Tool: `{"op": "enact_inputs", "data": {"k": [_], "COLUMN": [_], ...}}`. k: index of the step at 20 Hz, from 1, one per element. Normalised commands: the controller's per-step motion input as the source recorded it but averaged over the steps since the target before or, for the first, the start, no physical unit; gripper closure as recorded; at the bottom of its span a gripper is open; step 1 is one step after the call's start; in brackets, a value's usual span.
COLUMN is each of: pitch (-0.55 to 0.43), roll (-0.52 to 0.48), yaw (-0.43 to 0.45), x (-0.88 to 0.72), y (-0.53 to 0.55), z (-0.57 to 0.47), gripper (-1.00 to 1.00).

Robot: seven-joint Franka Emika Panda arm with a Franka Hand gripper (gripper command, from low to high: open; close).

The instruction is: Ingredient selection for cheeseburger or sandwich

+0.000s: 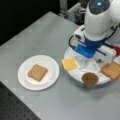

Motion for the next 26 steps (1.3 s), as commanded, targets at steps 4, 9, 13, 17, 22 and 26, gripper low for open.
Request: {"op": "enact_inputs", "data": {"k": [4,9,13,17,22,26], "pitch": [-0.152,-0.166,-0.165,-0.169,-0.171,-0.162], "roll": [-0.019,-0.017,-0.013,-0.016,-0.032,-0.026], "yaw": [-0.071,-0.084,-0.096,-0.091,-0.047,0.042], "x": [-0.17,-0.19,-0.17,-0.15,-0.13,-0.11], "y": [0.01,0.02,0.06,0.07,0.09,0.09], "z": [-0.18,-0.17,-0.13,-0.12,-0.15,-0.18], "gripper": [-1.00,-1.00,-1.00,-1.00,-1.00,-1.00]}}
